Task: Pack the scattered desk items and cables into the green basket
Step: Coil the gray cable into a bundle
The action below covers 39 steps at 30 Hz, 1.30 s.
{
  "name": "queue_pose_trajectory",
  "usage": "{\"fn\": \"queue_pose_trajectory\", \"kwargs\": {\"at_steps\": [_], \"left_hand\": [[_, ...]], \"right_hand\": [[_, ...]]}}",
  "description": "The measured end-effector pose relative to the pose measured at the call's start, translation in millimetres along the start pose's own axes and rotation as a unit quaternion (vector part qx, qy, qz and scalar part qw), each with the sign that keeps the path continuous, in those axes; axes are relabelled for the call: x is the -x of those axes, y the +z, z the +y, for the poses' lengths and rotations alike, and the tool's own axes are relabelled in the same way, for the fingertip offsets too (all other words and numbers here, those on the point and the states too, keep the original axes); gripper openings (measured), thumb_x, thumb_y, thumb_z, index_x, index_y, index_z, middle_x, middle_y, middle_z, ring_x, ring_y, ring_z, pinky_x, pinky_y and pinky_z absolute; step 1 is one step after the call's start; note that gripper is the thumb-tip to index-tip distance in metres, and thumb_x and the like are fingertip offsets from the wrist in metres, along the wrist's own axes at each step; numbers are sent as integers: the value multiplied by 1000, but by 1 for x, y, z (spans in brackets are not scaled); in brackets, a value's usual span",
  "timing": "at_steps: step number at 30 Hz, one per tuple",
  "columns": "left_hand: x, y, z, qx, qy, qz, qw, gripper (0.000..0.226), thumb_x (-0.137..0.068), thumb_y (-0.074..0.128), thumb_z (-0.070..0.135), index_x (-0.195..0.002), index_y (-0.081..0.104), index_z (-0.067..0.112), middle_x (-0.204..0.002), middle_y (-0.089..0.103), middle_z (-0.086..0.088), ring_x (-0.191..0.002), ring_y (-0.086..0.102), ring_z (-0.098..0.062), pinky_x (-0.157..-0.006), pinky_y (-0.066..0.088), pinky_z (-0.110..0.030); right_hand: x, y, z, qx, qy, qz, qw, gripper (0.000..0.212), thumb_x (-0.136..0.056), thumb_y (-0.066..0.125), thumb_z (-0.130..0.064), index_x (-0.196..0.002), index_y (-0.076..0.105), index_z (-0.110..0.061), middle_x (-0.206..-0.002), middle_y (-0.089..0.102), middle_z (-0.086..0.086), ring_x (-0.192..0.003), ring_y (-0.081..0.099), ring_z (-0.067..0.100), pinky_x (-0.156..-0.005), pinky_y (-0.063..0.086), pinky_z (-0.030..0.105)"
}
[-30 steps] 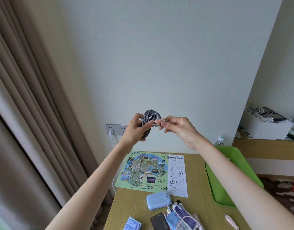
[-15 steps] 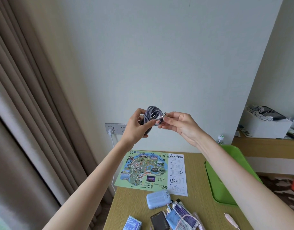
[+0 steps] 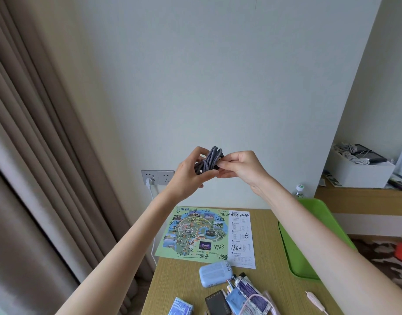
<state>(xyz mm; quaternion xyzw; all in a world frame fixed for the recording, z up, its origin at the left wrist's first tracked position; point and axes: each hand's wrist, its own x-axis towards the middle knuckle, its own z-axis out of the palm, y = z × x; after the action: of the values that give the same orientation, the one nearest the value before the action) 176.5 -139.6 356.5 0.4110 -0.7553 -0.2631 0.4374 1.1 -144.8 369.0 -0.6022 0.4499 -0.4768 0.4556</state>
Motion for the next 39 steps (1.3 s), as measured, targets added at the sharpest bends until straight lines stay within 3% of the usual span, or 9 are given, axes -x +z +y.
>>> {"fn": "queue_pose_trajectory", "kwargs": {"at_steps": [9, 17, 21, 23, 25, 28, 30, 33, 39], "left_hand": [[4, 5, -1, -116, 10, 13, 993, 46, -81, 74, 25, -113, 42, 20, -82, 64, 1, -69, 61, -28, -64, 54, -49], [4, 10, 5, -168, 9, 0, 986, 47, -85, 67, 23, -112, 29, 18, -89, 69, -5, -66, 60, -32, -61, 54, -48], [2, 10, 4, -152, 14, -5, 988, 43, -85, 64, 21, -111, 29, 19, -77, 64, -2, -61, 58, -29, -58, 54, -49], [1, 10, 2, -130, 7, -4, 992, 42, -85, 63, 20, -110, 30, 20, -70, 60, -6, -58, 58, -32, -52, 54, -49], [1, 12, 1, -105, 2, -15, 994, 41, -84, 63, 20, -109, 30, 23, -68, 57, -9, -54, 58, -29, -45, 54, -44], [2, 18, -1, -52, -16, -49, 997, 42, -82, 66, 20, -107, 32, 27, -69, 57, -6, -50, 53, -12, -41, 51, -30], [4, 23, -2, -11, -40, -84, 996, 43, -82, 68, 18, -107, 34, 27, -70, 60, -9, -48, 51, -10, -42, 49, -26], [4, 32, -2, 61, -69, -151, 984, 43, -84, 71, 16, -108, 36, 22, -70, 63, -8, -48, 51, -14, -43, 47, -27], [-1, 64, 0, 138, -120, -236, 955, 48, -86, 71, 13, -115, 33, 10, -72, 65, -3, -52, 58, -12, -46, 51, -30]], "right_hand": [[0, 12, 1, 23, 2, 75, 997, 9, -82, 73, -7, -73, 73, -9, -67, 72, 9, -59, 70, 15, -57, 53, 19], [-2, 16, 2, 101, -54, 107, 988, 15, -78, 76, -9, -66, 70, -15, -62, 70, 7, -58, 69, 18, -57, 51, 23], [2, 17, 5, 139, -107, 110, 978, 11, -82, 73, -10, -71, 72, -13, -67, 71, 10, -69, 68, 32, -66, 55, 40], [4, 17, 7, 148, -122, 113, 975, 6, -82, 74, -11, -76, 74, -12, -74, 71, 7, -74, 66, 29, -71, 55, 44], [6, 14, 8, 157, -133, 127, 970, 3, -78, 78, -12, -77, 75, -13, -82, 66, 1, -77, 63, 20, -75, 52, 40], [8, 3, 12, 152, -132, 146, 969, 19, -70, 84, -12, -82, 69, -14, -93, 56, 1, -84, 57, 14, -74, 44, 26], [10, -9, 18, 118, -109, 107, 981, 36, -72, 82, -8, -99, 60, -9, -106, 59, 4, -96, 58, 12, -78, 45, 24], [16, -30, 27, 12, -50, -36, 998, 44, -83, 71, 0, -123, 54, -4, -119, 64, 9, -107, 63, 15, -89, 51, 26], [26, -69, 54, -51, 32, -96, 994, 36, -89, 64, -2, -125, 57, 0, -108, 70, 13, -96, 67, 20, -87, 55, 30]]}}
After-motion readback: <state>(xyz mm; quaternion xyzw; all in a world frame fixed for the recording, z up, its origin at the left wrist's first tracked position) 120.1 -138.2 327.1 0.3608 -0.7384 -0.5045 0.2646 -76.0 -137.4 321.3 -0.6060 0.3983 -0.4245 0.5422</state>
